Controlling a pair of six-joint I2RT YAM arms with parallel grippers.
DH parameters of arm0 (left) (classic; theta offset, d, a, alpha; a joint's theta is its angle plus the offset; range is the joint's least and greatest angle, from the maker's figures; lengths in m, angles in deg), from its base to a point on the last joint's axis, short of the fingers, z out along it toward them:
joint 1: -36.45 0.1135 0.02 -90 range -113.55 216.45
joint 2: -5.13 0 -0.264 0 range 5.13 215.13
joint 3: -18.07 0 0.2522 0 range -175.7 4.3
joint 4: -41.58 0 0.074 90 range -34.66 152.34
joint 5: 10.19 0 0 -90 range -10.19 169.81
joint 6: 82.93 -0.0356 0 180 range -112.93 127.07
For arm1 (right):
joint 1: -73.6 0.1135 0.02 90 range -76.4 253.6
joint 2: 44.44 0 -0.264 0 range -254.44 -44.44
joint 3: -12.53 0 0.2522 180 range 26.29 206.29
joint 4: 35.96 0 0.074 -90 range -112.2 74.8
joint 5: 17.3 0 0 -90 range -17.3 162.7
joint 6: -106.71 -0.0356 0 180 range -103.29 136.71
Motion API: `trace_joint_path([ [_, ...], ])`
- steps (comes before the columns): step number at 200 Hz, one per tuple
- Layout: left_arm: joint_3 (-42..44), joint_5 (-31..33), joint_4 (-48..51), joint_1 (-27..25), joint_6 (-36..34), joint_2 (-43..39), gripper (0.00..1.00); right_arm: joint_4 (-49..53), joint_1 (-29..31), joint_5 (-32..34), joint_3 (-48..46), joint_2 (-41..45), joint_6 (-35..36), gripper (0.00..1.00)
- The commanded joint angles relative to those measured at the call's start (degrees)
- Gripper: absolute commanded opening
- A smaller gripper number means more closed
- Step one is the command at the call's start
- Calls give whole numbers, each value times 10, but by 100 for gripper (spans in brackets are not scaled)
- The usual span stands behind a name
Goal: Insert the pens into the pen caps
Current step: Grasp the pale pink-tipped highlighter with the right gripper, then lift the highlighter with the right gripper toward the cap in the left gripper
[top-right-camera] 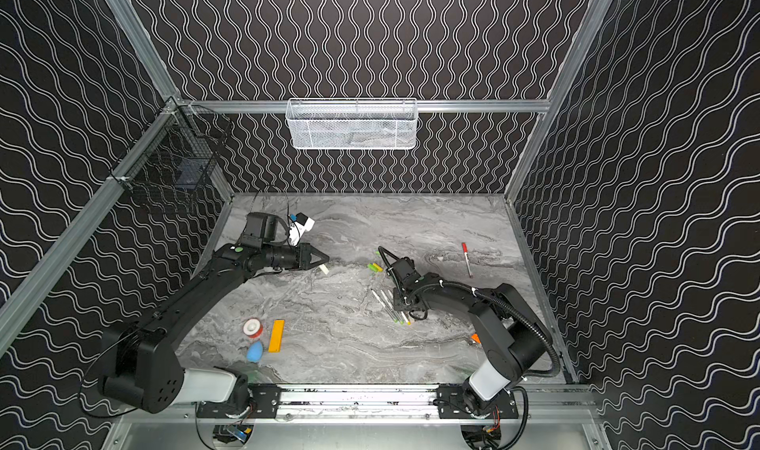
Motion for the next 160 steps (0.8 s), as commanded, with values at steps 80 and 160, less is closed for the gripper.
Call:
trace_joint_path([
  [80, -23, -43, 2, 2, -25, 7, 0, 87, 2, 25, 64, -36, 86, 2],
  [160, -4, -93, -51, 1, -7, 3, 0, -22, 4, -141, 43, 138, 270, 3],
])
